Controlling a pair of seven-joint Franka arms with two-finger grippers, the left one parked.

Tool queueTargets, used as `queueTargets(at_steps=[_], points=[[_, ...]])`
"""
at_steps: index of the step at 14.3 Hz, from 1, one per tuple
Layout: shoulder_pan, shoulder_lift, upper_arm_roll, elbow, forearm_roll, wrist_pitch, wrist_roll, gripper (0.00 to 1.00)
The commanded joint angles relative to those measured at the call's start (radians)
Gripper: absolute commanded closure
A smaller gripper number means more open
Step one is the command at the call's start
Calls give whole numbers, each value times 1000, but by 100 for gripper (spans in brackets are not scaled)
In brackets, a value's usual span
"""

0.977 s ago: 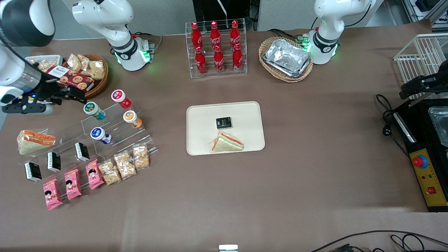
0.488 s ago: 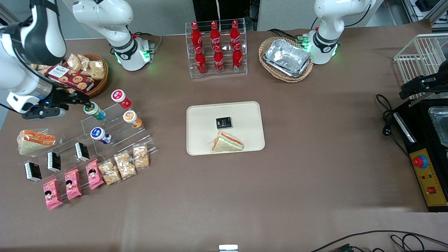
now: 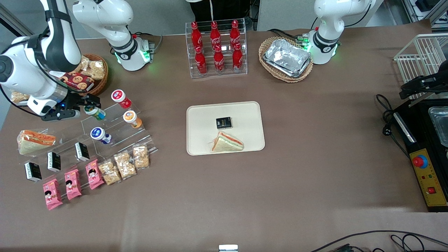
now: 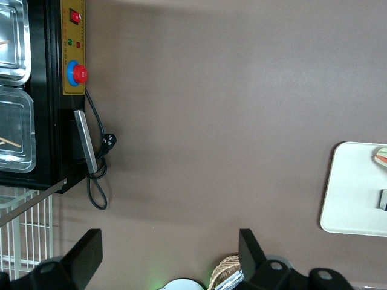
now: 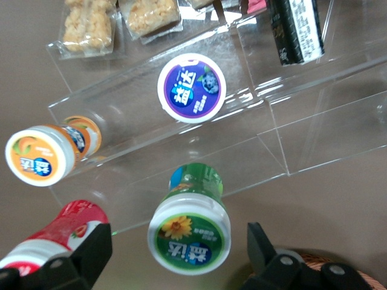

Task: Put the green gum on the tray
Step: 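Lower the right gripper and close it around the green gum bottle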

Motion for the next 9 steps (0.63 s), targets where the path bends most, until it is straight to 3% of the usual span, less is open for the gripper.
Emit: queueTargets(at_steps=[1,2,3,7,8,9], points=[[-3,-3,1,-43,-14,56,-10,2],[-5,1,1,-44,-14,59,-10,14],[-5,6,1,-44,-14,63,-19,36],[-26,15,1,-38,-14,70,-77,84],[-26,15,1,-34,-14,66,-80,93],[-26,14,1,-17,-14,56,-80,94]])
